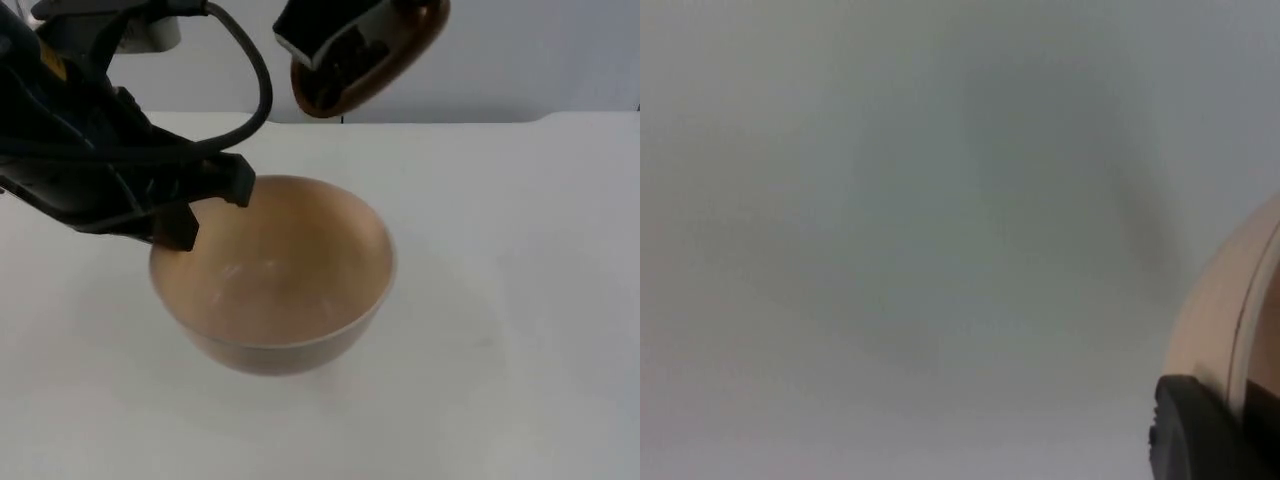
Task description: Pick up the bowl with the left hand and pour the coffee beans from the cup into the bowl with the right hand.
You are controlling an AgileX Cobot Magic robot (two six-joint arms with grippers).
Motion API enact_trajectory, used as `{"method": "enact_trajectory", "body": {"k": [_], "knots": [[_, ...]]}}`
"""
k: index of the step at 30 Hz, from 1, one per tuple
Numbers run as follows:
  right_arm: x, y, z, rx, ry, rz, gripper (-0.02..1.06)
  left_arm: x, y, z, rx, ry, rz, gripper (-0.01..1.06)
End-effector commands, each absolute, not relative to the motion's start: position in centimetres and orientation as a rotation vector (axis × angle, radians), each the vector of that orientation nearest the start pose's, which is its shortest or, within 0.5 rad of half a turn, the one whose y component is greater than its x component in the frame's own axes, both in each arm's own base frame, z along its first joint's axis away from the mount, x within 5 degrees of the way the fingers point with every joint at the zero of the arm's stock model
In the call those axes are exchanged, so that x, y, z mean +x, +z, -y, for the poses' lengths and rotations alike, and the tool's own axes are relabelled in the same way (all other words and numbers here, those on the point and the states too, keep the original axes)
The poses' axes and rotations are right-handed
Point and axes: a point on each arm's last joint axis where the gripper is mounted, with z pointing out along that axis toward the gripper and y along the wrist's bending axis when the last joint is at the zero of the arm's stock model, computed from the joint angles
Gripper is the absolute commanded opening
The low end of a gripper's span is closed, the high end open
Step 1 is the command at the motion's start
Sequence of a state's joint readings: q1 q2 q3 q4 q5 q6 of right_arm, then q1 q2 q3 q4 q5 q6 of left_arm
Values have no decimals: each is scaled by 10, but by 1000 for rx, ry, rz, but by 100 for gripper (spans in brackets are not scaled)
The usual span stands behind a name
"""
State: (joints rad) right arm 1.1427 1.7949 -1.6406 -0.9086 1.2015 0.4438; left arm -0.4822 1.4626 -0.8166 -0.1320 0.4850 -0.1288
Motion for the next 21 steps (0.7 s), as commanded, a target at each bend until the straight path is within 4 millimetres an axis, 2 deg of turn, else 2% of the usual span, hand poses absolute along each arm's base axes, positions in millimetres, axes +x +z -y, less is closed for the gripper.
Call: {"method": "enact_trajectory", "body": {"k": [1, 10, 21], "knots": [[218, 345, -319, -999, -550, -1994, 0, 244, 220, 135, 314, -355, -2606, 0], [221, 336, -324, -1062, -622, -1965, 0, 244, 220, 135, 314, -355, -2605, 0], [205, 342, -339, -1140, -706, -1786, 0, 245, 220, 135, 310, -359, -2599, 0]]}}
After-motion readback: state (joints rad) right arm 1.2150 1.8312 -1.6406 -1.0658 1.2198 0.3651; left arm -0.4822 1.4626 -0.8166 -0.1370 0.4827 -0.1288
